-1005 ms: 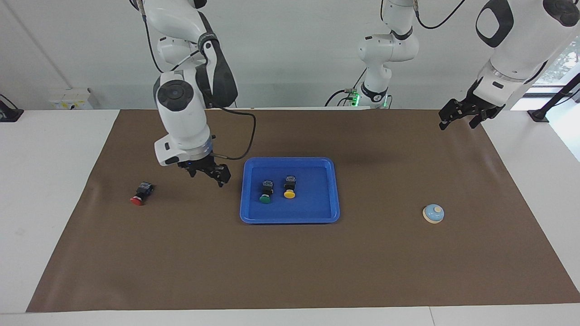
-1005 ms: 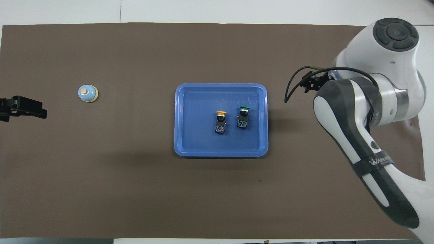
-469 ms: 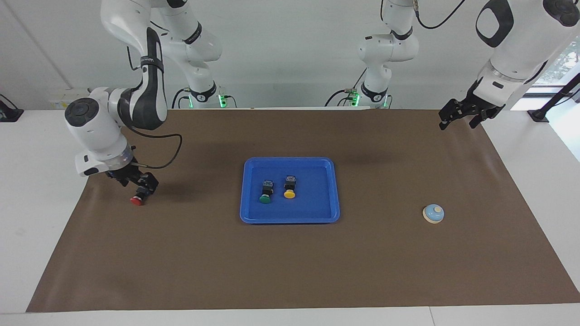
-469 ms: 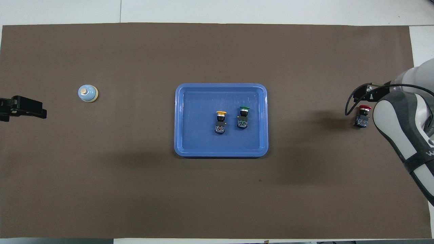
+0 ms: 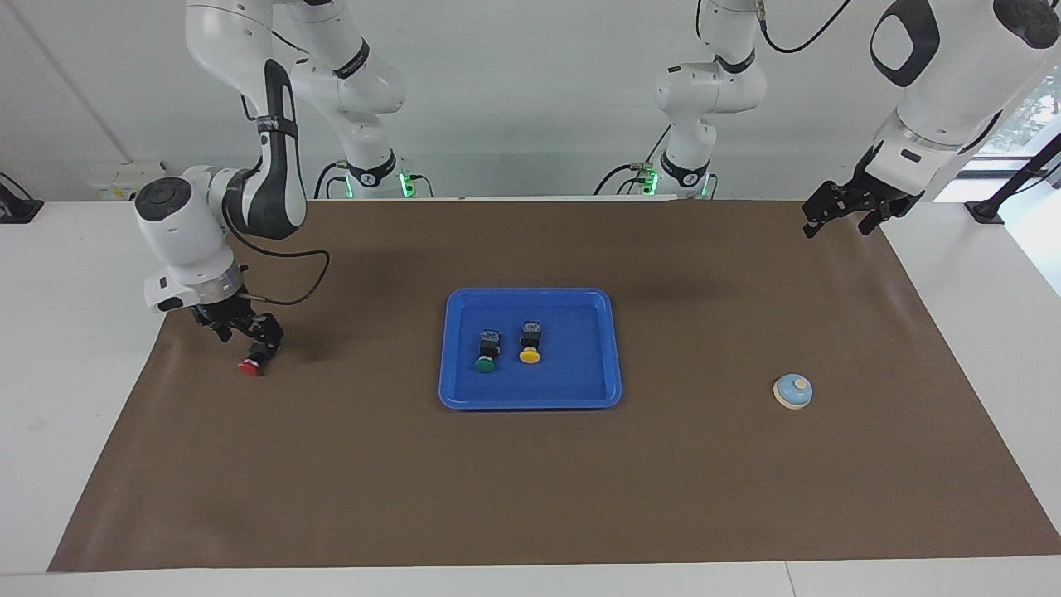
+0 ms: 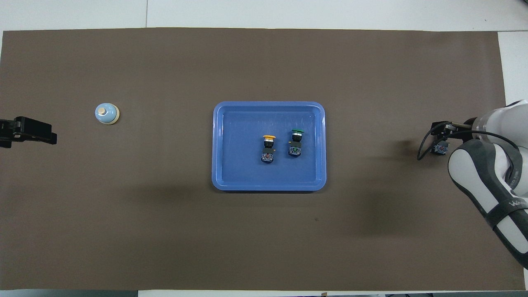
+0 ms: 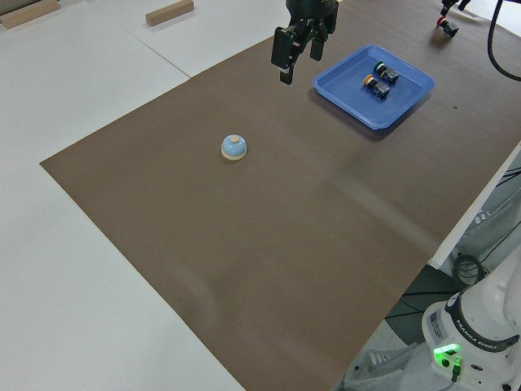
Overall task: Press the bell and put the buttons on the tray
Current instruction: 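Grasp the red-capped button with the right gripper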
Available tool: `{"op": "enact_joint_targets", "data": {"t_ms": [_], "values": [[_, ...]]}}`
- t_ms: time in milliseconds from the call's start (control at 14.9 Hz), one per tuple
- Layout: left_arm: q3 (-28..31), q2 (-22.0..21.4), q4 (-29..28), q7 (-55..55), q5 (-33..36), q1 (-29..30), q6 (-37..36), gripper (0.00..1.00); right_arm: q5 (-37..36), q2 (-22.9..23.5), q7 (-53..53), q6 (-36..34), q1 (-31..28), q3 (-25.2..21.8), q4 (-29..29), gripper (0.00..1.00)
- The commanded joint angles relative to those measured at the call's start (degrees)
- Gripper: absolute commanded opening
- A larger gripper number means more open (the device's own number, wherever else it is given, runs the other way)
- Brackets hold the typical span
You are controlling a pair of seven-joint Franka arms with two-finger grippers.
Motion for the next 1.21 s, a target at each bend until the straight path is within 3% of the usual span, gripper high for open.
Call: {"op": "enact_joint_targets", "data": {"t_ms": [0, 603, 871, 1139], "values": [[0.1, -0.3, 0.3, -0.2, -0.1, 0.0, -0.7, 1.0, -0.5, -2.0, -0.8, 3.5, -1.4, 0.9, -3.8, 1.0], [0.1, -0.3, 0.3, -0.2, -0.1, 0.0, -0.6, 1.0, -0.4, 1.9, -1.1, 9.3, -2.5, 0.9, -4.8, 1.0], [0.1, -0.3, 0.3, -0.2, -0.1, 0.0, -0.6, 1.0, 0.2, 2.5, -1.3, 9.3, -3.0, 1.0, -4.8, 0.94], [0.1, -0.3, 0.3, -0.2, -0.1, 0.0, -0.7, 1.0, 0.3, 2.4, -1.3, 9.3, -3.0, 1.1, -4.9, 0.54]]}}
